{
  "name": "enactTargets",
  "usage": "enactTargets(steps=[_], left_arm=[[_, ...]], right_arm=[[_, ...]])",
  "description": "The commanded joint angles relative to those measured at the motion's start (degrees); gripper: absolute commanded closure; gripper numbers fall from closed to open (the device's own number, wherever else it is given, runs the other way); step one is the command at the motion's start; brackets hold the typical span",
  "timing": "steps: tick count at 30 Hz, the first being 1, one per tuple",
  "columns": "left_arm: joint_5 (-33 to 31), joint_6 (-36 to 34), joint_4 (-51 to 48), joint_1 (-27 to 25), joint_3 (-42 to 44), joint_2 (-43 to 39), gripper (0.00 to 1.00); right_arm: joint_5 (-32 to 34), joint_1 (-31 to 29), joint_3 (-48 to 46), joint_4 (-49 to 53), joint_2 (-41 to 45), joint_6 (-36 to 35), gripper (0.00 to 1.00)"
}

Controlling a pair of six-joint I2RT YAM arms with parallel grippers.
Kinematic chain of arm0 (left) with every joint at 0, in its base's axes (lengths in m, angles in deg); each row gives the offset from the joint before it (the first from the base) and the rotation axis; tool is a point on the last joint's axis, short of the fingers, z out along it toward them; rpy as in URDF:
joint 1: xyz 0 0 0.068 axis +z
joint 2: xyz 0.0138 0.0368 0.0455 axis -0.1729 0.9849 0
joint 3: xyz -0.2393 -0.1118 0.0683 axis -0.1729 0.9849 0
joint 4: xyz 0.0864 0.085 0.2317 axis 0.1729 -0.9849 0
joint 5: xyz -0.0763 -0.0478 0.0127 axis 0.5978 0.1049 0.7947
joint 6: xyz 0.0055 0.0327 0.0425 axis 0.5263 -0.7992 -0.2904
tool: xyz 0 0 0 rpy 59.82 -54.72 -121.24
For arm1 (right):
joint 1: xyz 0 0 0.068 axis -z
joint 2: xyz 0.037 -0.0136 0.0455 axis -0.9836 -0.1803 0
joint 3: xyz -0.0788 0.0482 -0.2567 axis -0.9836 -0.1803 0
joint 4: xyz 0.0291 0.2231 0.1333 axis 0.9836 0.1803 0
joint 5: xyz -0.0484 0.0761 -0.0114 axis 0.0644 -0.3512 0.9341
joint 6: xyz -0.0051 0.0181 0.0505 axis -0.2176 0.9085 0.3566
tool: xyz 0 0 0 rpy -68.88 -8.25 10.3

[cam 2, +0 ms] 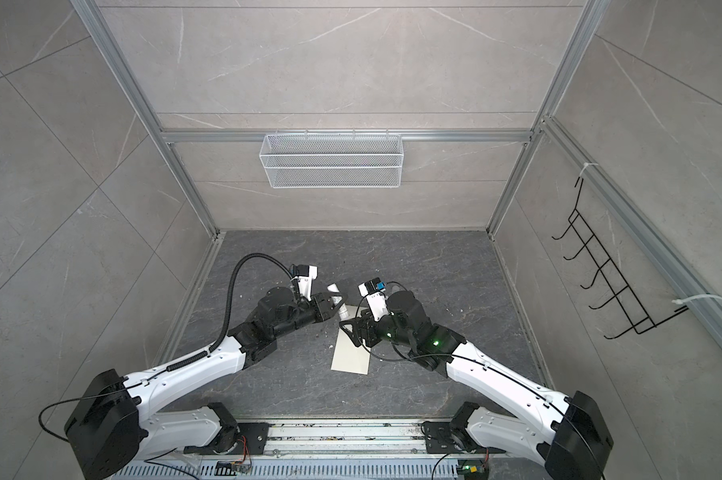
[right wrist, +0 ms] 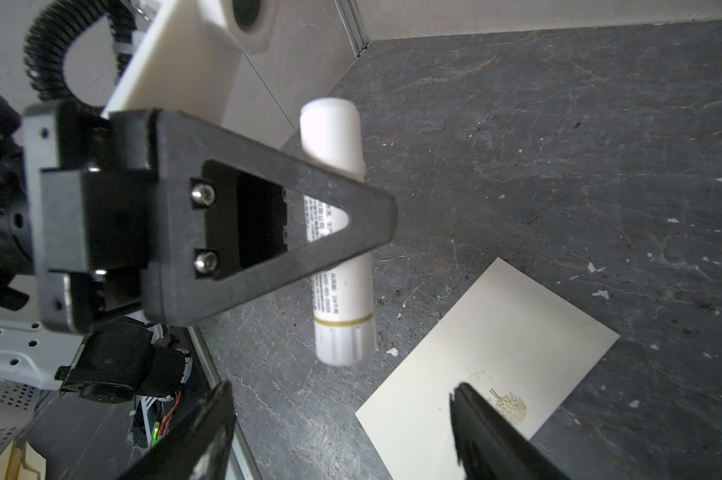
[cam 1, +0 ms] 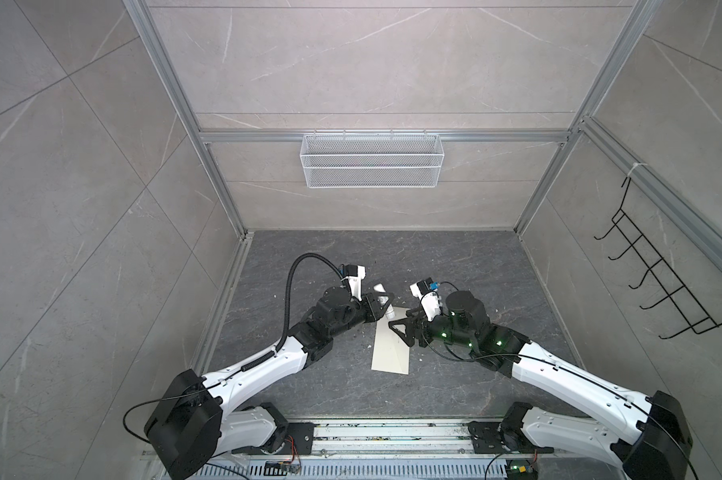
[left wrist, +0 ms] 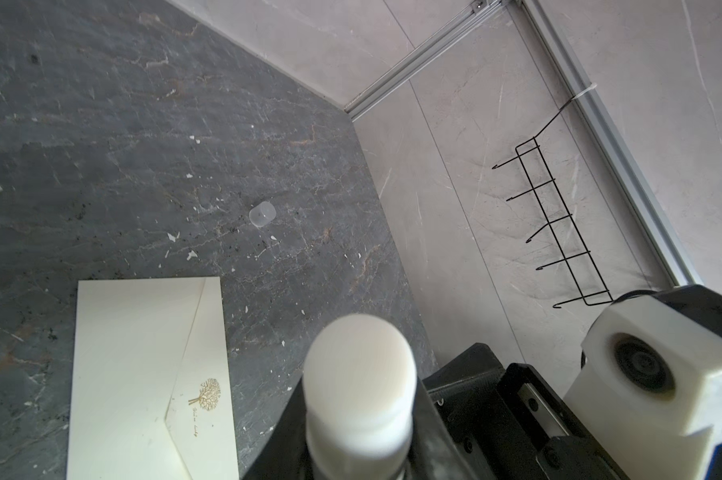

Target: Place the letter into the envelope and seal it

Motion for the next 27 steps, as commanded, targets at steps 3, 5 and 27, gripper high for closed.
enactTargets(steps=[3,5,27], left_arm=[[4.54,5.89,5.96,1.55,-1.27,0.79,1.00],[5.26,6.80,7.12,1.74,-1.01,1.07,1.00],[7.81,7.49,8.02,1.81,-1.35,2.10,1.00]], right_arm=[[-3.31,1.28,-1.38,-4.62,-1.59,3.22,0.21],[-4.11,1.51,-1.57,-5.97,-2.49,4.00,0.23],[-6.11,2.81,0.45,-10.15,-6.67,6.02,0.64]])
